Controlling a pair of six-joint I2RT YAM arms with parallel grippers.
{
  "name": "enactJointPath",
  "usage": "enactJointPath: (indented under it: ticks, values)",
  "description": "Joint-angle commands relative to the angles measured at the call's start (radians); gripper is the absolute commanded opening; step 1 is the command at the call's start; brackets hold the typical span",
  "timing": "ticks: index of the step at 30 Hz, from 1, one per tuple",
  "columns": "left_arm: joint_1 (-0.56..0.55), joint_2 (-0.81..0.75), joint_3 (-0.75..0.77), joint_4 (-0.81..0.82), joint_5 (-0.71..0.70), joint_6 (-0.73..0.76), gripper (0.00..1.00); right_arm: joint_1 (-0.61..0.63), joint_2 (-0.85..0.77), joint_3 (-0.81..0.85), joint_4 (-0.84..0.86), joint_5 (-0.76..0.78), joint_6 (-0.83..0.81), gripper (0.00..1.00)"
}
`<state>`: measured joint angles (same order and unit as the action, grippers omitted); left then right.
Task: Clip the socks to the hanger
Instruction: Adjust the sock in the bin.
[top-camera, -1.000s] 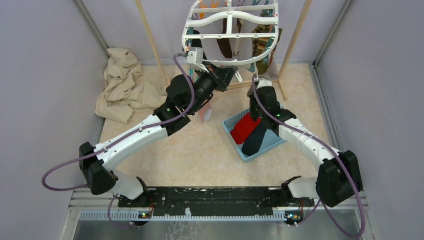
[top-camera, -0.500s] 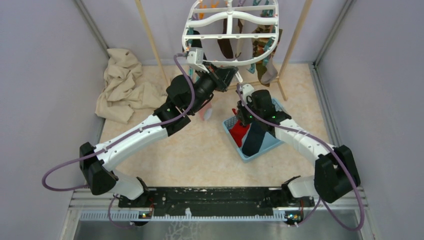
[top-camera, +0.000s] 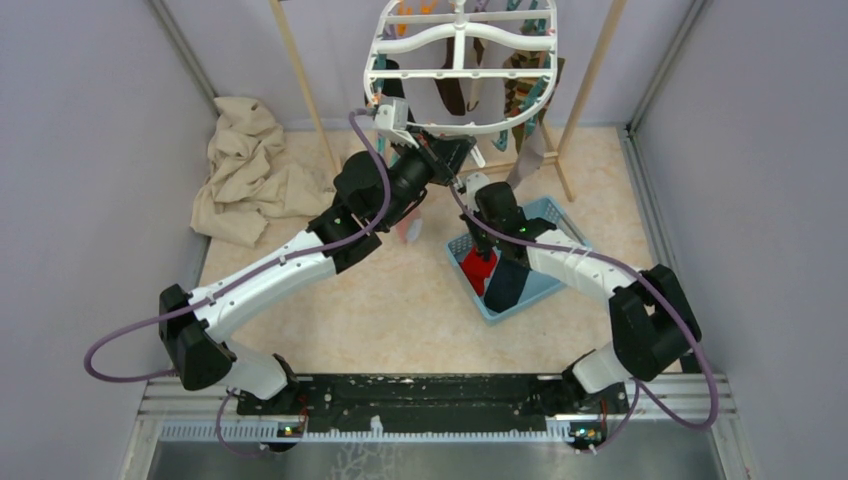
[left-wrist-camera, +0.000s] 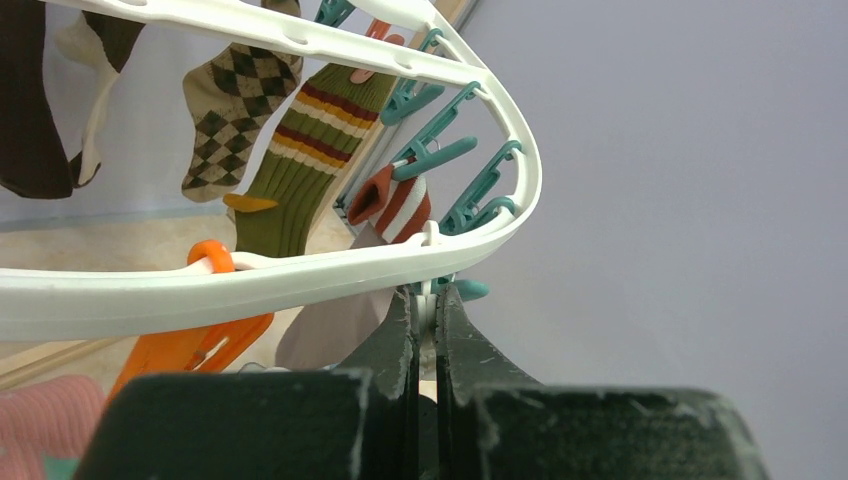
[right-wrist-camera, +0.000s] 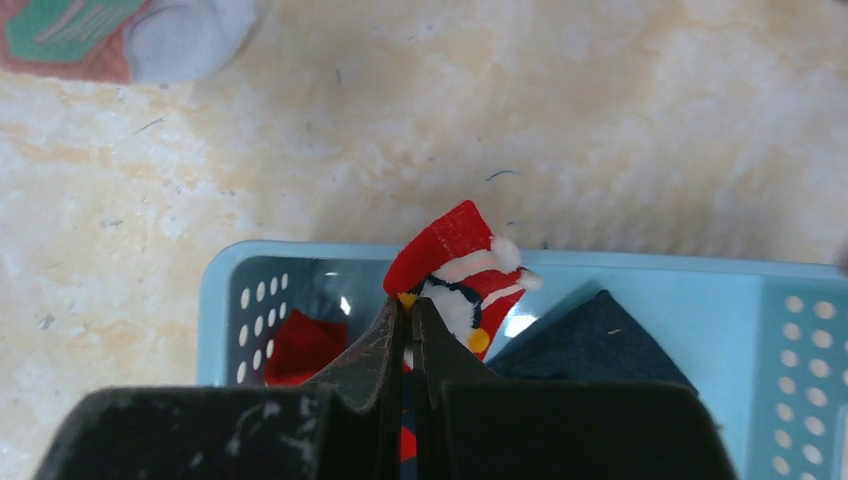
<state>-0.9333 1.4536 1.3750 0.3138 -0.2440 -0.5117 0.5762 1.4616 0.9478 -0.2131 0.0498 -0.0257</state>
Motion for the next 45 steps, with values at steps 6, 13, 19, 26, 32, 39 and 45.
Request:
enactJointPath:
  ticks: [6,13,19,26,32,39,45]
  values:
    - [-0.004,-0.029,-0.017,-0.005,0.036,-0.007,0.0,0.086,0.045,0.078,-0.025,0.241,0.008,0.1]
    - [-0.004,-0.037,-0.02,-0.008,0.035,-0.007,0.0,0.107,0.075,0.064,-0.023,0.292,0.057,0.49]
    - [-0.004,-0.035,-0.02,-0.007,0.035,-0.008,0.0,0.113,0.081,0.077,-0.04,0.343,0.08,0.65]
    - [-0.004,-0.039,-0.023,-0.007,0.035,-0.008,0.0,0.123,0.142,0.148,-0.148,0.491,0.188,0.65]
    - [-0.004,-0.051,-0.03,-0.01,0.032,-0.005,0.0,0.123,0.218,0.223,-0.222,0.538,0.339,0.65]
    - [-0.004,-0.073,-0.046,-0.012,0.016,0.005,0.0,0.123,0.269,0.285,-0.314,0.618,0.475,0.68]
    - [-0.004,-0.077,-0.049,-0.011,0.018,0.006,0.0,0.123,0.302,0.31,-0.396,0.654,0.654,0.58]
